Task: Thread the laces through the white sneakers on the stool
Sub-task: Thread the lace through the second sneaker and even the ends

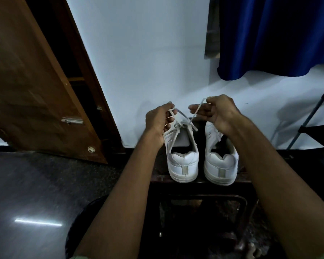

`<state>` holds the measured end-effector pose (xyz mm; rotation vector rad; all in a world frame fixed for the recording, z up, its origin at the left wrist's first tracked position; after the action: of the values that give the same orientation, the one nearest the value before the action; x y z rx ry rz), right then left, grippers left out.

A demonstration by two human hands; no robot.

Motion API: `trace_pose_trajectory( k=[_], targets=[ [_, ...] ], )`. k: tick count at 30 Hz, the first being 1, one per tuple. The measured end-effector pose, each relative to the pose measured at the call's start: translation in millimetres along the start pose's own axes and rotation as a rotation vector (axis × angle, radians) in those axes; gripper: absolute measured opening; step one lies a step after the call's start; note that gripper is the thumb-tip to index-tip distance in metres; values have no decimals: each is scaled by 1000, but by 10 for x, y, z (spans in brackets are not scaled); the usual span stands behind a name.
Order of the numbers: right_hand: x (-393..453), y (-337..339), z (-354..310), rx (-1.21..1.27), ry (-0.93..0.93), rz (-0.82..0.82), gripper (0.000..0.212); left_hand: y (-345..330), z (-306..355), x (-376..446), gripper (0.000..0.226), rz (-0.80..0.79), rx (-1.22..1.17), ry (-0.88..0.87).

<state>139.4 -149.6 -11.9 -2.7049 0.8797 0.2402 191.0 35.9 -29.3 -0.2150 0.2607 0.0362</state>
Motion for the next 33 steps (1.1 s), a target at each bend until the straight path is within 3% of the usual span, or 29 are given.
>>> trace_pose_trajectory(
  k=[1, 3, 5, 8, 10, 14, 18, 21, 22, 23, 26, 28, 31, 33],
  targets=[
    [-30, 2, 35, 137, -68, -28, 23, -14, 15, 0, 9, -16, -8, -12],
    [-51, 37, 69, 129, -57, 8, 20, -26, 41, -6, 8, -31, -60, -23],
    [-14, 79, 12, -200, 172, 32, 13, -19, 61, -2, 10, -14, -95, -47],
    [-30, -33, -86, -943, 641, -141, 6, 8, 100, -3, 15, 38, -74, -167],
    [-63, -85, 16, -1208, 682, -240, 10, 19, 127, -18, 17, 68, -26, -291],
    [-60, -73, -2, -1212, 699, -171, 11, 45, 159, -24, 19, 104, 35, -455],
    [8, 17, 29, -1141, 599, -220, 7, 31, 146, -17, 18, 85, 42, -478],
    [-3, 14, 89, -1207, 646, -262, 11, 26, 170, -45, 18, 97, 89, -546],
    [-25, 0, 82, -1186, 659, -256, 4, 27, 183, -53, 17, 118, 108, -570],
    [-48, -15, 53, -1125, 659, -237, 15, 28, 191, -55, 16, 138, 120, -584],
    [-81, -22, 1, -650, 506, -168, 29, 22, 181, -58, 16, 139, 76, -542],
    [-78, 0, -25, -272, 363, -101, 29, 2, 148, -58, 17, 92, -20, -394],
    [-93, -25, -2, 214, 106, -174, 28, -50, 97, -94, 18, -23, -144, -195],
    [-82, -6, 32, 174, 100, -90, 29, -57, 114, -87, 19, -28, -70, -296]
  ],
)
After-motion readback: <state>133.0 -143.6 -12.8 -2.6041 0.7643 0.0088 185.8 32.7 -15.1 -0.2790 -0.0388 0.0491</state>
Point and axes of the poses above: each hand's wrist, its own x-axis towards the middle knuckle, its own y-axis out of the back of the hand, z = x × y, the point moved 4 cm from there along x, towards the middle knuckle, and after that the axes turned 11 degrees about z, right-handed, at the moved point
